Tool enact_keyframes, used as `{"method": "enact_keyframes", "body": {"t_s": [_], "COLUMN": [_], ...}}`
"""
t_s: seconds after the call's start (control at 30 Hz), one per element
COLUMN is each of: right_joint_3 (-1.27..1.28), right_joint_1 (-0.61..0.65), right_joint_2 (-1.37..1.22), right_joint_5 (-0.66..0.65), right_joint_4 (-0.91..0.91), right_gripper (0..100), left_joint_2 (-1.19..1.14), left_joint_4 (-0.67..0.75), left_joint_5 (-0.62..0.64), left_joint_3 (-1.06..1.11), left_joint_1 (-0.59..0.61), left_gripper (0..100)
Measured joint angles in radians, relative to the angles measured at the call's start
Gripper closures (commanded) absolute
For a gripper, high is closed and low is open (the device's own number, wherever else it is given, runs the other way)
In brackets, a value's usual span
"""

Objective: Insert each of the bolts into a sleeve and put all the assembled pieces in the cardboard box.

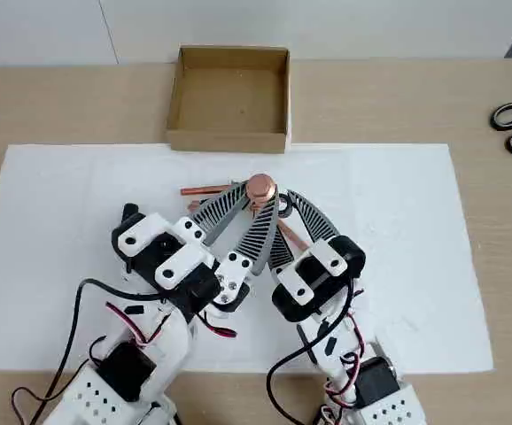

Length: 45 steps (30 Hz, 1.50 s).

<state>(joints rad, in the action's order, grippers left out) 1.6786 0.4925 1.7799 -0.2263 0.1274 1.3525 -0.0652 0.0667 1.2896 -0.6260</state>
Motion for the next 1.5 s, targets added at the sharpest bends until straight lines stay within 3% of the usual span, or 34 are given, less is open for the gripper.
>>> {"method": "enact_keyframes", "body": {"t_s": [0.7,0.9,1.17,1.4,1.5], "right_joint_3": [0.0,0.0,0.0,0.0,0.0], "right_joint_1": [-0.002,0.006,0.006,0.006,0.006], "right_joint_2": [0.0,0.002,0.002,-0.002,-0.003], "right_joint_5": [0.0,-0.002,-0.002,-0.002,-0.003], "right_joint_4": [0.0,0.0,0.0,0.003,0.003], "right_gripper": [99.4,99.4,99.4,99.4,99.4], "left_joint_2": [0.003,-0.002,-0.002,0.009,0.009], "left_joint_4": [0.008,-0.008,-0.009,-0.15,-0.161], "left_joint_5": [-0.011,-0.153,-0.178,-0.18,-0.18], "left_joint_3": [0.029,0.054,0.054,0.041,0.038], "left_joint_1": [-0.037,-0.029,-0.028,-0.021,-0.012], "left_gripper": [99,99,99,99,92]}}
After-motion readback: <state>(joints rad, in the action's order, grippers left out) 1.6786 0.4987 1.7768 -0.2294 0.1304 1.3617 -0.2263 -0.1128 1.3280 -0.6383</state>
